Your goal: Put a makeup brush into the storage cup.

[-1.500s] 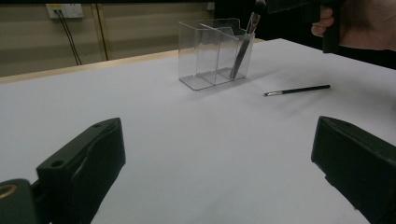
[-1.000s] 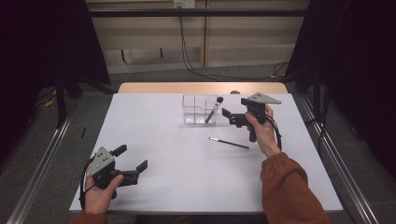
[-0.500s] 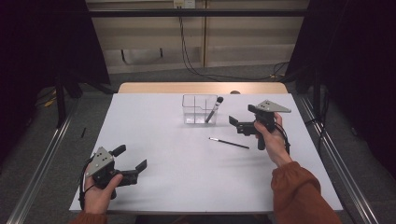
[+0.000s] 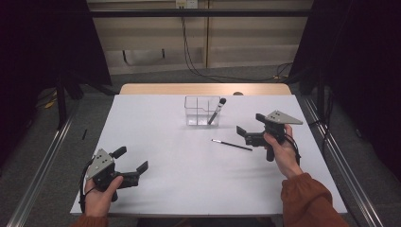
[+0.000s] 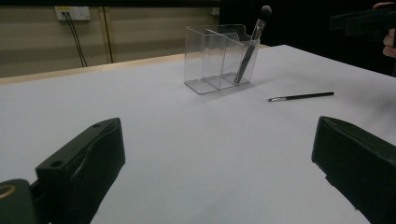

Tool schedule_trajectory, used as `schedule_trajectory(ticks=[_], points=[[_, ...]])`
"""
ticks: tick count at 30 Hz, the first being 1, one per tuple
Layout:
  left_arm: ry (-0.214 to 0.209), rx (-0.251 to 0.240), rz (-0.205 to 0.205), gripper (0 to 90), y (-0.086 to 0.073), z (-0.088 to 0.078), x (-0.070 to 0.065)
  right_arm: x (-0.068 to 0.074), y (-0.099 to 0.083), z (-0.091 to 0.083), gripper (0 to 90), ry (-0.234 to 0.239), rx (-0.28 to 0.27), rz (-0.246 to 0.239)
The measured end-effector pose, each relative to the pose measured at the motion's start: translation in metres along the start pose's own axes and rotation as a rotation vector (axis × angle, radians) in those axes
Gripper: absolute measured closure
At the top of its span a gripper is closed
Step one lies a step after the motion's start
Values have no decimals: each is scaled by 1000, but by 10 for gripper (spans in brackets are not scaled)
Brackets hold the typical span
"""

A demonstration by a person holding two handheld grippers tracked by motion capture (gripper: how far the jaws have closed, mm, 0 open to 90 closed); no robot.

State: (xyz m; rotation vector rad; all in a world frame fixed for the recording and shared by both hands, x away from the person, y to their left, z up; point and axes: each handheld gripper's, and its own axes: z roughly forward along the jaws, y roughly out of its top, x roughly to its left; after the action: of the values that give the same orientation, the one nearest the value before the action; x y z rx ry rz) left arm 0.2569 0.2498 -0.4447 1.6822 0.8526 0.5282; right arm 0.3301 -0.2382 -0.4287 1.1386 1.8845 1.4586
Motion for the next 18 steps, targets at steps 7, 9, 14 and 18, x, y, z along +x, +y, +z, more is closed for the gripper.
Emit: schedule_trajectory(ticks=[7,9,14,18], points=[[-7,2,8,27,0,0,0,5,-9,-18,25,-10,-16,5],[-7,2,1,27,-1,0,0,5,-10,-23,24,-8,-13,6],[10,-4,-18,26,-3,-3,2,8,-14,-33,23,-18,-15,-1],[16,-9,-15,26,-2,-4,0,9,-20,-41,26,-26,-10,-11]])
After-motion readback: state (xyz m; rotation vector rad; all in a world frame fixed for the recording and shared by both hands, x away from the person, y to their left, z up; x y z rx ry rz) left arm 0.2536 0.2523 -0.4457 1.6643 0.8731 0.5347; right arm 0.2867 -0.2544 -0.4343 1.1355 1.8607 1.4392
